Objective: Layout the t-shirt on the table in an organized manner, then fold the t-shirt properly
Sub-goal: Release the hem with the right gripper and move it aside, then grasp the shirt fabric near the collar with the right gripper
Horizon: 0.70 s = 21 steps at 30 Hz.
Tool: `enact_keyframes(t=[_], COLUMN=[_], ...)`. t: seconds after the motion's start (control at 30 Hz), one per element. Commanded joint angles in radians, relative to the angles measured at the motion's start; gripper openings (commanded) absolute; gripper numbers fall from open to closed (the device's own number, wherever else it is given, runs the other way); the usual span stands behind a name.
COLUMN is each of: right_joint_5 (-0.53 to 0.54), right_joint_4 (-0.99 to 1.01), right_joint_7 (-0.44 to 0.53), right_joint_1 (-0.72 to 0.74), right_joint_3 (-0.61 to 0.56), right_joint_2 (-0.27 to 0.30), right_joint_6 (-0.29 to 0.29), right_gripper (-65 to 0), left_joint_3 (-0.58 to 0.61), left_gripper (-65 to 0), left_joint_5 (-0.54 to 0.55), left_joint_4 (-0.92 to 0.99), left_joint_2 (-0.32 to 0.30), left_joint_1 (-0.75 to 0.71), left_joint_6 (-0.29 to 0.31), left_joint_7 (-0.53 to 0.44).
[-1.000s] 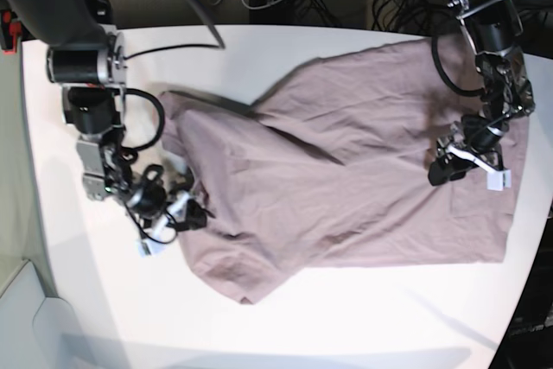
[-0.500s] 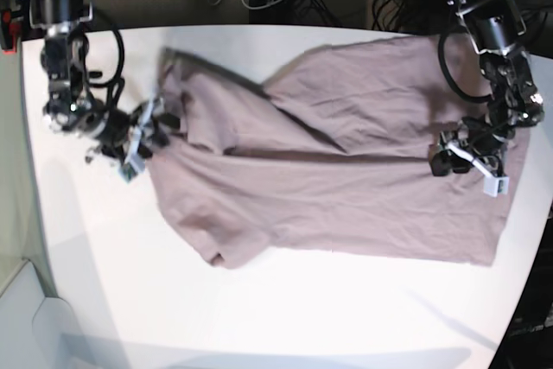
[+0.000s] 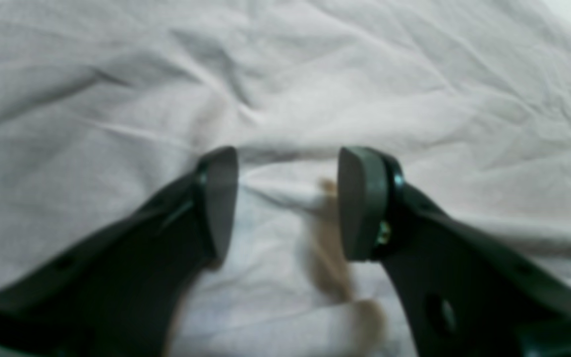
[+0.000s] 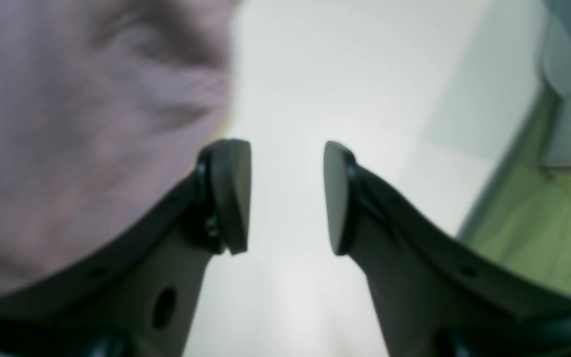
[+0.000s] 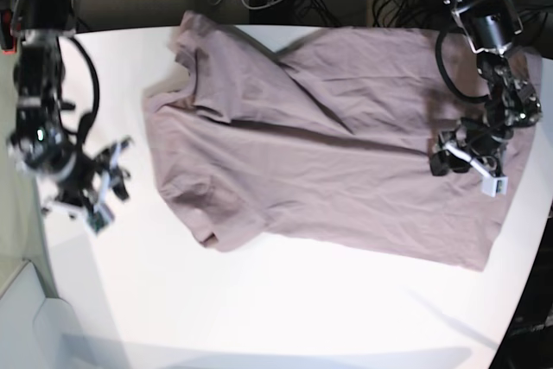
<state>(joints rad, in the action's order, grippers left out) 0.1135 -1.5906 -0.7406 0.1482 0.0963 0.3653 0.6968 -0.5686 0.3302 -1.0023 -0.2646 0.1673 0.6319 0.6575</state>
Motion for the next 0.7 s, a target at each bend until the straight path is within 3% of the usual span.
enact_keyframes(t=[0.0,0.2,0.3,0.5,0.67], right_joint_5=[0.013,0.013,0.013,0.013,0.013], right_joint_4=[0.045,0.53,0.689,0.72,0.721], right_joint_7=[0.02,0.031,0.033,0.034,0.045], right_joint_1=[0.067,0.399,0.494,0.512,0.483], right_joint_3=[0.0,-0.003,-0.003,-0.003,-0.003], right_joint_2=[-0.001,-0.075,-0.102,-0.167,-0.176], right_joint_6=[0.001,0.001,0.001,0.001,0.001], right_gripper=[-40.2,-40.3,-40.5,-40.6,-40.2], left_joint_3=[0.0,0.0,0.0,0.0,0.0], left_gripper=[-32.2,-32.2,-32.2,-32.2,-32.2], left_joint_5=[-0.036,-0.036,-0.036,-0.036,-0.036], left_joint_4=[0.0,0.0,0.0,0.0,0.0], left_joint_2=[-0.006,-0.003,0.004,0.006,0.008], left_joint_1=[0.002,0.001,-0.001,-0.001,0.001], left_joint_6=[-0.014,-0.014,-0.014,-0.014,-0.014], left_joint_7=[0.052,0.052,0.052,0.052,0.052])
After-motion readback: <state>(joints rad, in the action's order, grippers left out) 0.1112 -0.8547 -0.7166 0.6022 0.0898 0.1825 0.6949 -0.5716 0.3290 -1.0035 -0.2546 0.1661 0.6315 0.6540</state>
